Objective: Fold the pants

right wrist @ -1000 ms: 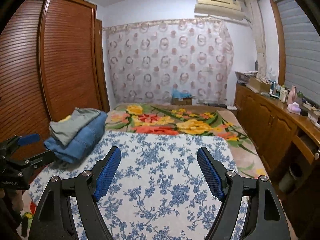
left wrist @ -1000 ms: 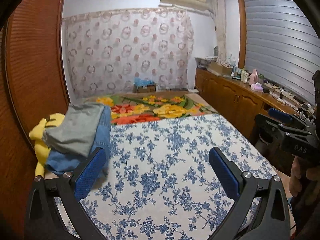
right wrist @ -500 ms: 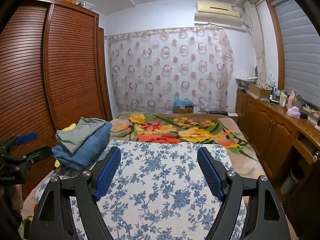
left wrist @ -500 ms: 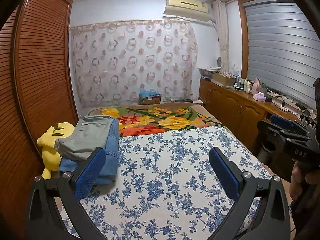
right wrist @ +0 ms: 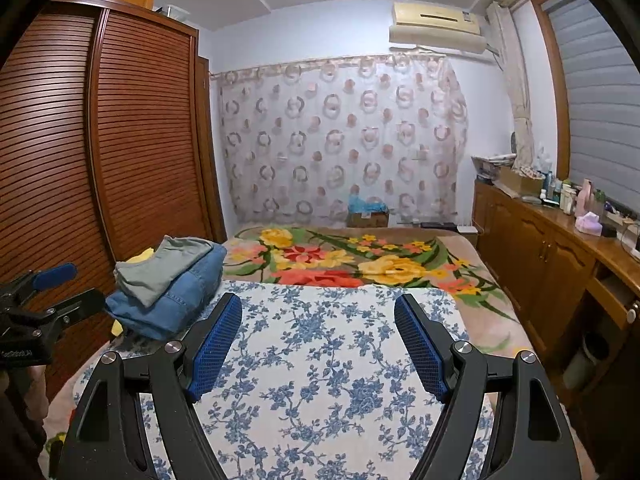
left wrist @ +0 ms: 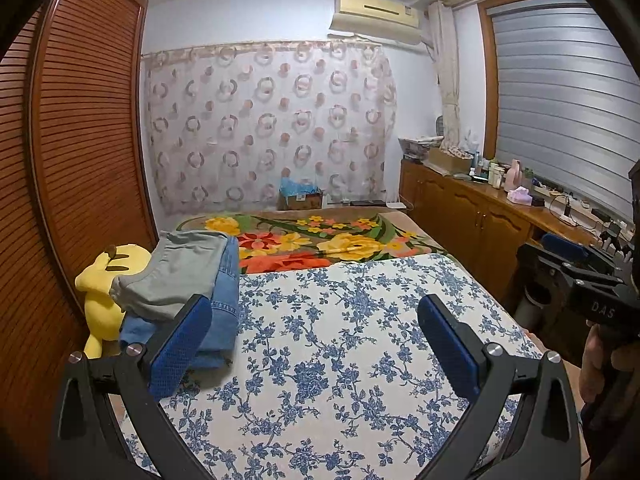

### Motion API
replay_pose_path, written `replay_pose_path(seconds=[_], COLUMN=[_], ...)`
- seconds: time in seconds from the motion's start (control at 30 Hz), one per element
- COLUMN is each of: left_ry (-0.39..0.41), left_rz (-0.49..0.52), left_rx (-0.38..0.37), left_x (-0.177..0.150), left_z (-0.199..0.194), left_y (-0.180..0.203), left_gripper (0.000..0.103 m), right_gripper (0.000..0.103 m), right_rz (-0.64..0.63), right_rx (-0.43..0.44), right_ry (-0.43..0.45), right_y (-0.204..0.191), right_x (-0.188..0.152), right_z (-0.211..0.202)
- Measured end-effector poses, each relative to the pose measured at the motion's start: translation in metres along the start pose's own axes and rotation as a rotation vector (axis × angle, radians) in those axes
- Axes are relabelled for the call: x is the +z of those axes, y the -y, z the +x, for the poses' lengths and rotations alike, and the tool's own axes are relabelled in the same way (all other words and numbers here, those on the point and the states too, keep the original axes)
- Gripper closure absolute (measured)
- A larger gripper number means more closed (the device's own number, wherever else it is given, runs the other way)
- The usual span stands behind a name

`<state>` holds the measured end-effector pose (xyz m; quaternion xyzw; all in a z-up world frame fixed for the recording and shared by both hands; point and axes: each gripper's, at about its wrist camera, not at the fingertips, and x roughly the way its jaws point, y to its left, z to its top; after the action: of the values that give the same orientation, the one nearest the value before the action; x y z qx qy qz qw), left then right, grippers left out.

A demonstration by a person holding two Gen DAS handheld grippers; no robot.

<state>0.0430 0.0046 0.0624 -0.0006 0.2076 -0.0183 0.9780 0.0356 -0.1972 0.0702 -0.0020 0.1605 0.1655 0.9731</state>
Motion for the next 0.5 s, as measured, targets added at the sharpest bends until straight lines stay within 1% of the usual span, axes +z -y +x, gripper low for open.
replay_pose_path(seconds=[0.5], left_ry=[0.008], left_rz=[-0.004], left_rx=[0.004], left_x=[0.0008], left_z=[-0.0024], left_y=[-0.0021], left_gripper=[0.000], right_gripper=[0.023], right_rz=[-0.001], right_rx=[-0.002], right_ry=[0.001], right_y=[-0.0012], right_x=[-0.0025], right_z=[0.0023])
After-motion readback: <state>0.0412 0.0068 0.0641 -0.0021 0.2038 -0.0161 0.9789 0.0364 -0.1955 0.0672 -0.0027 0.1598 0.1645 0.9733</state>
